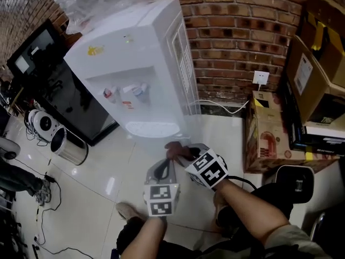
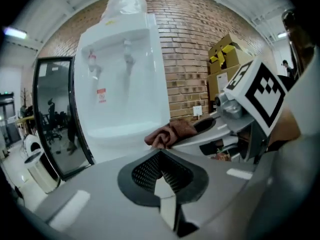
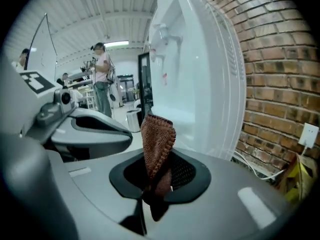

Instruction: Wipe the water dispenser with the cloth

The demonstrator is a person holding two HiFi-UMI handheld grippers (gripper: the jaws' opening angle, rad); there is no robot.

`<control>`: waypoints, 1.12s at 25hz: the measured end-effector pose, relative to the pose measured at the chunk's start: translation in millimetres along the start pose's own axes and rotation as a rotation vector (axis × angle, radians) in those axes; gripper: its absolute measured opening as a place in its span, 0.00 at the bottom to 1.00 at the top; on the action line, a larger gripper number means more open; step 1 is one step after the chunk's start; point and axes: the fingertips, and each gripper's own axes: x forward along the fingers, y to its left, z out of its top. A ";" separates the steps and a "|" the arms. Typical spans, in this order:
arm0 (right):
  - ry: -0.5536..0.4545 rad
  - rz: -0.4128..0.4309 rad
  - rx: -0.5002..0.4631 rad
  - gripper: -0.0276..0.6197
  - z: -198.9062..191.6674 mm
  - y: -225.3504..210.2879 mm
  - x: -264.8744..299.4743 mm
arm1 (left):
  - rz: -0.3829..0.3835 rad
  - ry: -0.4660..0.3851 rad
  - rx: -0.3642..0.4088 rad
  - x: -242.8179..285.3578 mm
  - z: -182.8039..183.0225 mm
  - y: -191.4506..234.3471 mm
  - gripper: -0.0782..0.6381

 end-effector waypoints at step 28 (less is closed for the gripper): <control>-0.801 -0.267 -0.326 0.17 375.7 -37.2 -245.2 | -0.021 -0.473 -0.103 -74.6 260.7 17.6 0.11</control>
